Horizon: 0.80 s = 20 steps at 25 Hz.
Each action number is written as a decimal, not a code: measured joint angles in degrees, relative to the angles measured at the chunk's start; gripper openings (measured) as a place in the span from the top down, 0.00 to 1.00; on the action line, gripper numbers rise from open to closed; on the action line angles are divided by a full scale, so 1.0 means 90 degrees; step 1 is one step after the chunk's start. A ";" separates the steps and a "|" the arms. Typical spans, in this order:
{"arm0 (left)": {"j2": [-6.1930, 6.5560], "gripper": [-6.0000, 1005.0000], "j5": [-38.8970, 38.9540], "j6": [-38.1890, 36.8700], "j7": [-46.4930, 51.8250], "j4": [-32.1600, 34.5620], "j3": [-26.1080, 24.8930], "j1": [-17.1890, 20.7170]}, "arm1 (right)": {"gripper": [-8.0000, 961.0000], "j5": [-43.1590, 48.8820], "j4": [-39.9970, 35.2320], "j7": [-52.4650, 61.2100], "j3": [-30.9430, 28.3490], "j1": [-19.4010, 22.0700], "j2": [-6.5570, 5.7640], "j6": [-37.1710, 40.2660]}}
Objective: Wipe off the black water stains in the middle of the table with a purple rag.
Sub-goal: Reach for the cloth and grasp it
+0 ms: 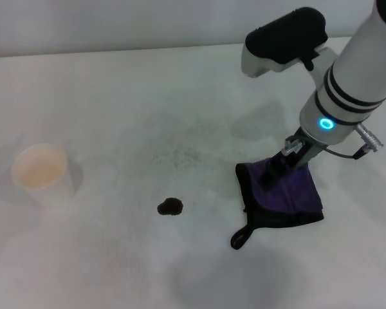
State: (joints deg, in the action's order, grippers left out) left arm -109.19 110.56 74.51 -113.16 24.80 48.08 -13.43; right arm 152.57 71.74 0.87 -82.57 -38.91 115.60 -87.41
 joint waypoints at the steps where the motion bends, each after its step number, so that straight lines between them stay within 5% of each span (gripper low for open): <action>1: 0.0000 0.11 0.0000 0.0000 -0.0002 -0.0001 0.0000 0.0006 | 0.15 0.0000 -0.0094 -0.0006 0.0019 -0.0010 0.0000 0.0054; 18: 0.0004 0.11 0.0001 0.0002 -0.0005 -0.0017 0.0000 0.0037 | 0.17 0.0021 -0.0687 0.0023 0.0559 -0.0181 0.0029 0.0418; 20: 0.0003 0.11 0.0001 0.0003 -0.0005 -0.0017 0.0000 0.0040 | 0.24 0.0021 -0.0741 0.0081 0.0687 -0.0235 0.0034 0.0426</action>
State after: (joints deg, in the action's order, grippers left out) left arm -109.16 110.57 74.53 -113.20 24.65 48.07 -13.07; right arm 152.76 65.07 1.60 -76.39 -41.03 115.90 -83.58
